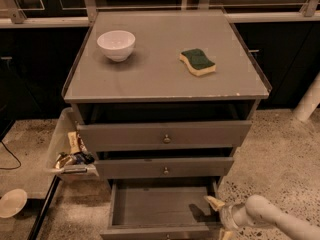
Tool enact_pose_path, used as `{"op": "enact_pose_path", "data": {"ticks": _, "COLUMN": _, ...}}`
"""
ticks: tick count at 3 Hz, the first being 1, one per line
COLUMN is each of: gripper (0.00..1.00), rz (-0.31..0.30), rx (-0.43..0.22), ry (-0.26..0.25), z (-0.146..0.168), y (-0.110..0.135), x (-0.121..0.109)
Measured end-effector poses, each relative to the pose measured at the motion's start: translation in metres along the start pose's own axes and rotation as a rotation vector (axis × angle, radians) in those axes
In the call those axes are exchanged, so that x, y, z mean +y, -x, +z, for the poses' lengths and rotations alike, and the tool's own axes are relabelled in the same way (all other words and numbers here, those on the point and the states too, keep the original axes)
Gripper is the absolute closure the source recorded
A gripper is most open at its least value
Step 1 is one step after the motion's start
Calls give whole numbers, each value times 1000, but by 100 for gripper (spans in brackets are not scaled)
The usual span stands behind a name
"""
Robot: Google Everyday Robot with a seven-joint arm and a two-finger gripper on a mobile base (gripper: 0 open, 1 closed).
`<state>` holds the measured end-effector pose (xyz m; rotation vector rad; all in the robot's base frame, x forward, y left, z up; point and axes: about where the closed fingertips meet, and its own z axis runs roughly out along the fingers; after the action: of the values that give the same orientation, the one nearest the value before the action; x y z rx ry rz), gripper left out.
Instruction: Open bottom drawer
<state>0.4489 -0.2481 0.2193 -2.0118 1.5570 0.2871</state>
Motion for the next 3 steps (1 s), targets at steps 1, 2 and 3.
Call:
{"op": "enact_pose_path", "data": {"ticks": 1, "gripper": 0, "rz": -26, "rx": 16, "ry": -4, "z": -32, "y": 12, "x": -2}}
{"op": "enact_pose_path", "data": {"ticks": 2, "gripper": 0, "rz": -63, "rx": 30, "ry": -38, "z": -69, "y": 29, "x": -2}}
{"op": "enact_pose_path", "data": {"ticks": 3, "gripper": 0, "rz": -104, "rx": 25, "ry": -103, "z": -120, "y": 49, "x": 0}}
